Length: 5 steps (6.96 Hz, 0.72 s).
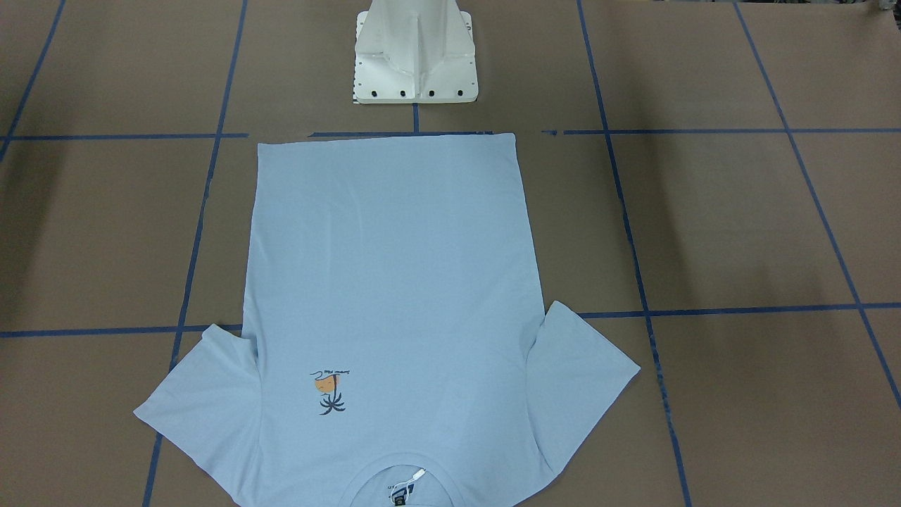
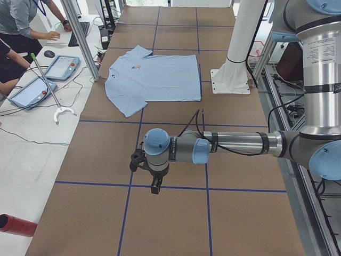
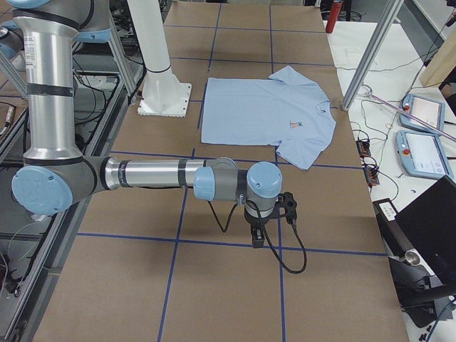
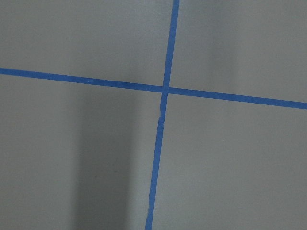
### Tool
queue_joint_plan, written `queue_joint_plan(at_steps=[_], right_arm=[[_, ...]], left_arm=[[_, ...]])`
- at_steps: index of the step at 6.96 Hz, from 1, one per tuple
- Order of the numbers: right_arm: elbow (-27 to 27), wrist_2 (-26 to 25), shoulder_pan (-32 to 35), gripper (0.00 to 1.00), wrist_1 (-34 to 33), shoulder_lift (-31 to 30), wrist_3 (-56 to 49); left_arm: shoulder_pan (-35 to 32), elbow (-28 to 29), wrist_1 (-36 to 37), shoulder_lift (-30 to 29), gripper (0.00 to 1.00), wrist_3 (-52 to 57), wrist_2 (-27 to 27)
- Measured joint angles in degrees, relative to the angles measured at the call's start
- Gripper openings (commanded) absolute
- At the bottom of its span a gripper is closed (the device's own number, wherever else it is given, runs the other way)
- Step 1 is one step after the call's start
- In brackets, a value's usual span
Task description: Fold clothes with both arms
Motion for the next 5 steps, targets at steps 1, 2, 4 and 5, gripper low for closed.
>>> queue_joint_plan(at_steps=[1, 2, 4, 5], right_arm=[[0.2, 0.1, -0.2, 1.0, 0.0, 0.0, 0.2], [0.4, 0.2, -0.5, 1.0, 0.1, 0.0, 0.4], [0.5, 1.2, -1.5, 1.0, 0.8, 0.8, 1.0], [-0.2, 1.7, -3.3, 1.0, 2.5, 2.3, 1.3]], left_arm=[[0.0, 0.0, 0.0, 0.0, 1.0, -0.1, 0.0], [0.0, -0.1, 0.0, -0.2, 1.0, -0.2, 0.0], [0.1, 0.0, -0.3, -2.6, 1.0, -0.5, 0.1], [0.2, 0.2, -0.6, -5.6, 1.0, -0.5, 0.1]])
